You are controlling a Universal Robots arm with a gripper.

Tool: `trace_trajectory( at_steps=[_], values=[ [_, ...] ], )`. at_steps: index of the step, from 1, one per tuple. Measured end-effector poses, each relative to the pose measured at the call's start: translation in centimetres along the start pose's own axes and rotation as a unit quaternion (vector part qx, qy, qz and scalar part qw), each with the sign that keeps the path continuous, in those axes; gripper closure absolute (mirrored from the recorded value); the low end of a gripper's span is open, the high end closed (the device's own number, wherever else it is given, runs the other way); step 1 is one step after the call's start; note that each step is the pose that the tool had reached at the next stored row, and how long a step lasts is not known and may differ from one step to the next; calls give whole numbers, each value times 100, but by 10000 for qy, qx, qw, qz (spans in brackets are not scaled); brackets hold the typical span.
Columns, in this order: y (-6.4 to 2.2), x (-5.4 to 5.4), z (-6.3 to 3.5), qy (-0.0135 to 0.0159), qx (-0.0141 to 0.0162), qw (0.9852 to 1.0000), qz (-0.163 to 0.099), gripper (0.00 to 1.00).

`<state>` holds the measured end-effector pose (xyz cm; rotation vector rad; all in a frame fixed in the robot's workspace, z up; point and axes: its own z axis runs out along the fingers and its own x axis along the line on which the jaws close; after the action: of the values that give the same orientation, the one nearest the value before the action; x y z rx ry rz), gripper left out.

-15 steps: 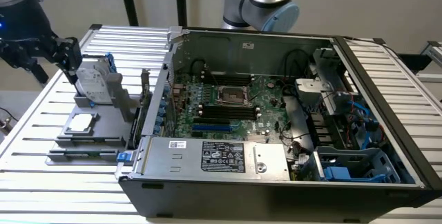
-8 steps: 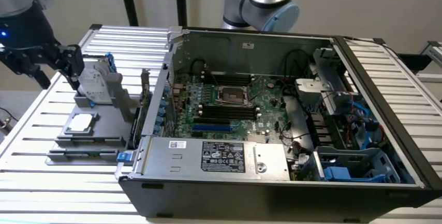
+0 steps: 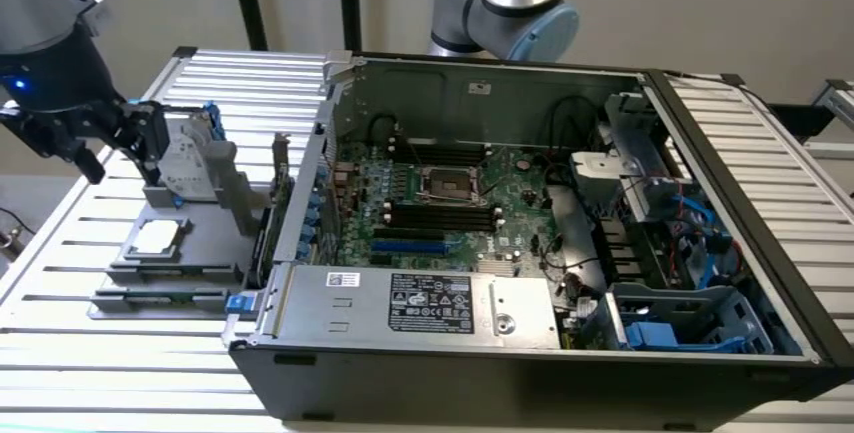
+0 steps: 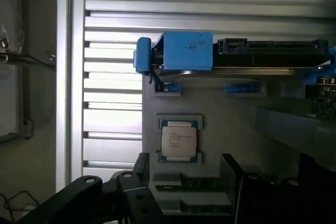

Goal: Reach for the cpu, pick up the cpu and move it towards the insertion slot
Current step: 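Pick up the cpu and move it towards the insertion slot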

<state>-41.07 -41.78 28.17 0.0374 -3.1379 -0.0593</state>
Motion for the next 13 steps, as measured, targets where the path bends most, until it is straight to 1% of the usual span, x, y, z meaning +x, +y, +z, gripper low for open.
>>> trace_trajectory(
  at_steps=[13],
  values=[
    [-59,-25,236,-1,-1,10000,0,35]
  ],
)
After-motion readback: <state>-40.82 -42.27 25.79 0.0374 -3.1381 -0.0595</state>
